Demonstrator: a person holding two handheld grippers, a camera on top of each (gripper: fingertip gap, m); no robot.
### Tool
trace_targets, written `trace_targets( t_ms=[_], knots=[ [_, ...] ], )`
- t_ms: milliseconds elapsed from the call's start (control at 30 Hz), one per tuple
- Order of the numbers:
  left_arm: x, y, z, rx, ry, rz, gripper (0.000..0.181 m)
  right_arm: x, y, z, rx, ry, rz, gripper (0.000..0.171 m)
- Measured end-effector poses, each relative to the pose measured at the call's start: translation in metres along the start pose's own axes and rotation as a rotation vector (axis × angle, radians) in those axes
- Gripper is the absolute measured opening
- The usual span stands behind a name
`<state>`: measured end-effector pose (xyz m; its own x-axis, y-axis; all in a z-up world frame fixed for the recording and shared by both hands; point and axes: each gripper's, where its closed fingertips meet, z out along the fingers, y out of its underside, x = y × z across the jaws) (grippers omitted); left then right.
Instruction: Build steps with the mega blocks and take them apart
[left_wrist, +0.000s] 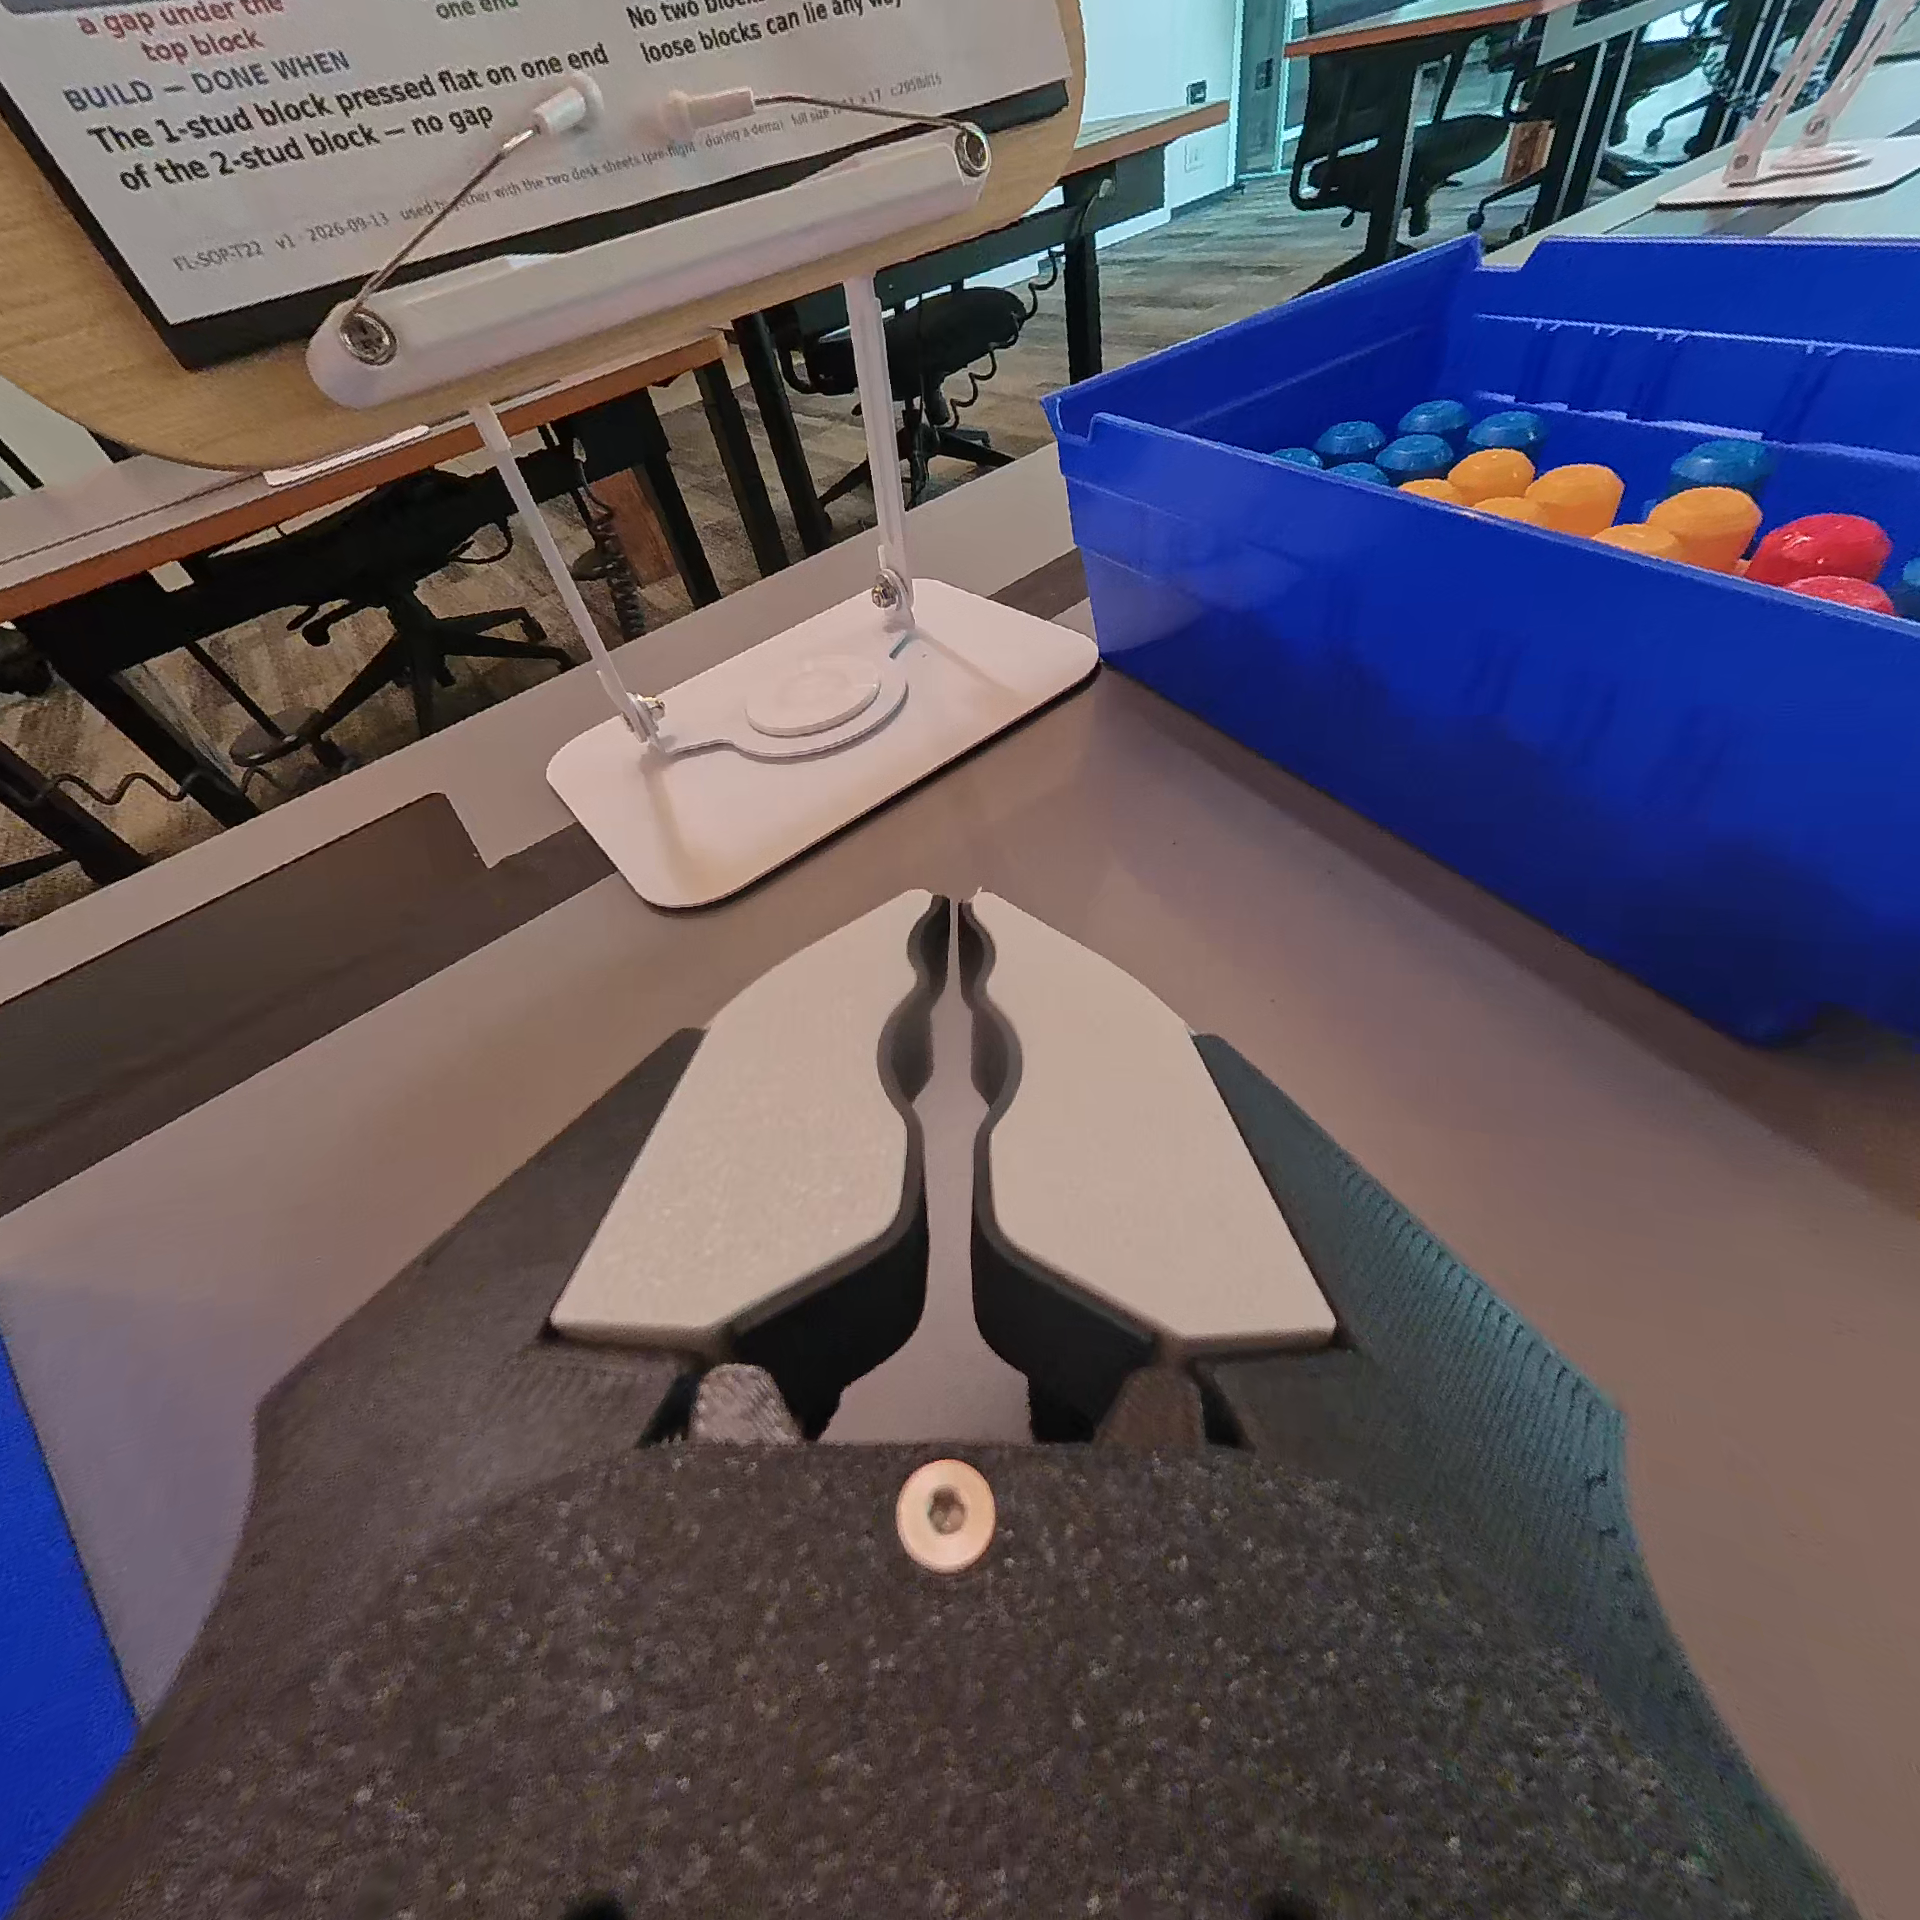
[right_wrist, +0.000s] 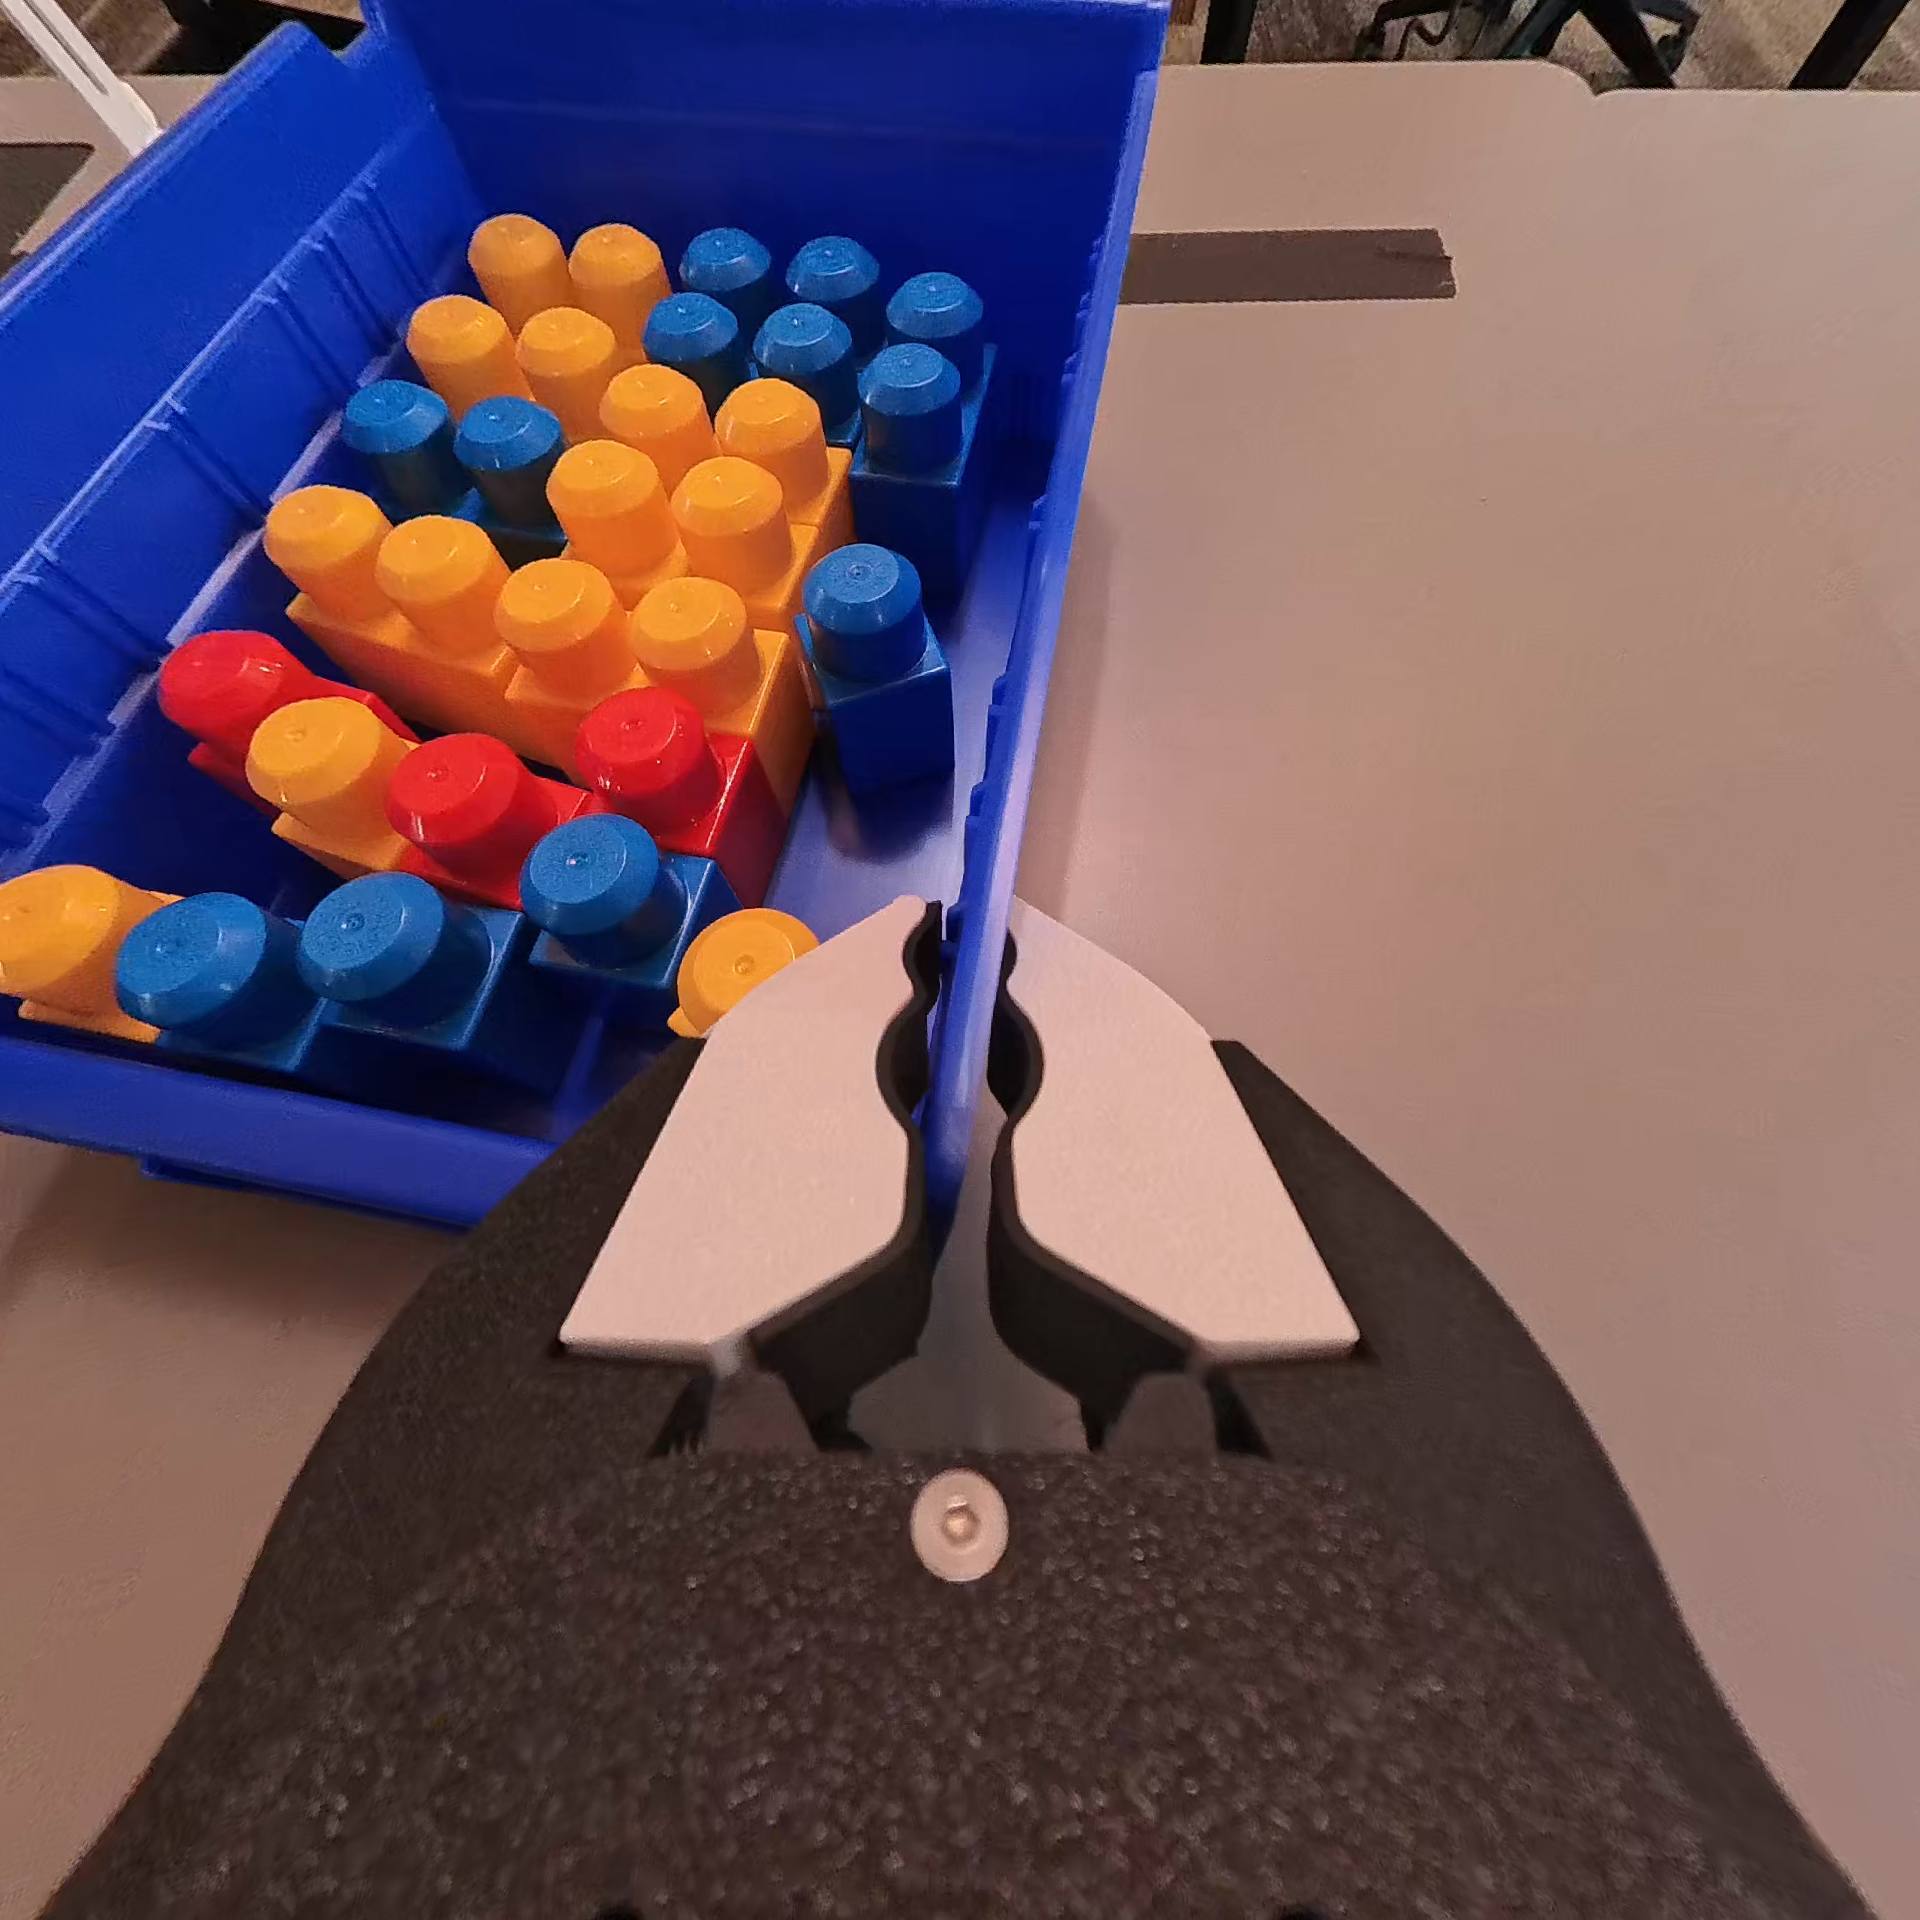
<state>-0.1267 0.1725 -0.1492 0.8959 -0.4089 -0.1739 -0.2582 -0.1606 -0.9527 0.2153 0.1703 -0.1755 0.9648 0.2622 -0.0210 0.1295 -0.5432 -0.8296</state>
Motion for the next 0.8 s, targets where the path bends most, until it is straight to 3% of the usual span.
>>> trace_targets(
  t_ms=[800],
  knots=[
    [0.005,-0.005,-0.002,0.022,0.018,0.017,0.006,-0.024,0.000,-0.007,0.072,-0.074,-0.035,0.010]
  ],
)
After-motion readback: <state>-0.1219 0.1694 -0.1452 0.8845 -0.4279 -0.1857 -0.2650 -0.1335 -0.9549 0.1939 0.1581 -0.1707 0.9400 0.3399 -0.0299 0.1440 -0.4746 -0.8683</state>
